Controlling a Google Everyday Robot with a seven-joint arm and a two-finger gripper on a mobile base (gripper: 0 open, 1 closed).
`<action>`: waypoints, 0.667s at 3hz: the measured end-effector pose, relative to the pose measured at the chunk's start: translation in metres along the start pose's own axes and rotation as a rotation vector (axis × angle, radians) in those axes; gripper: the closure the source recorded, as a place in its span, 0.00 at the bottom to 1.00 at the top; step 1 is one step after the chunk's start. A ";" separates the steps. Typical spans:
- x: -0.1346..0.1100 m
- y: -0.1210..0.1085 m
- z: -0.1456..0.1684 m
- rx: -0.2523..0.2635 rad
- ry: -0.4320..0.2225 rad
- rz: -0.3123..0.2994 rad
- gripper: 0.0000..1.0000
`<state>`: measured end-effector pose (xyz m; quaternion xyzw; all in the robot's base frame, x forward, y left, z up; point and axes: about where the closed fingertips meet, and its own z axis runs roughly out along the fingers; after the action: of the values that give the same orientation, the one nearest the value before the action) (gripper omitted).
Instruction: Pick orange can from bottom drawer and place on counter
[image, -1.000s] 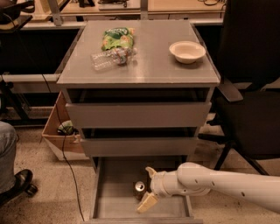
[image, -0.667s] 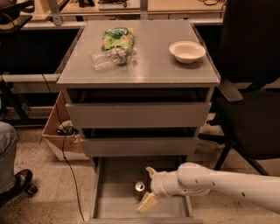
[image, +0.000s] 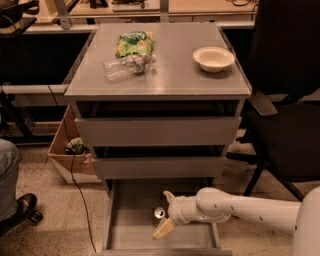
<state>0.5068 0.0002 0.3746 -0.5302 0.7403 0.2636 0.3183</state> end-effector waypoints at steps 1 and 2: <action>0.026 -0.022 0.030 0.029 -0.006 0.025 0.00; 0.069 -0.041 0.066 0.052 -0.016 0.056 0.00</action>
Offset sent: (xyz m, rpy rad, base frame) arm 0.0484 -0.0177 -0.1423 0.0069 0.0175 -0.1295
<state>0.5425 -0.0061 0.2771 -0.4986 0.7590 0.2572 0.3304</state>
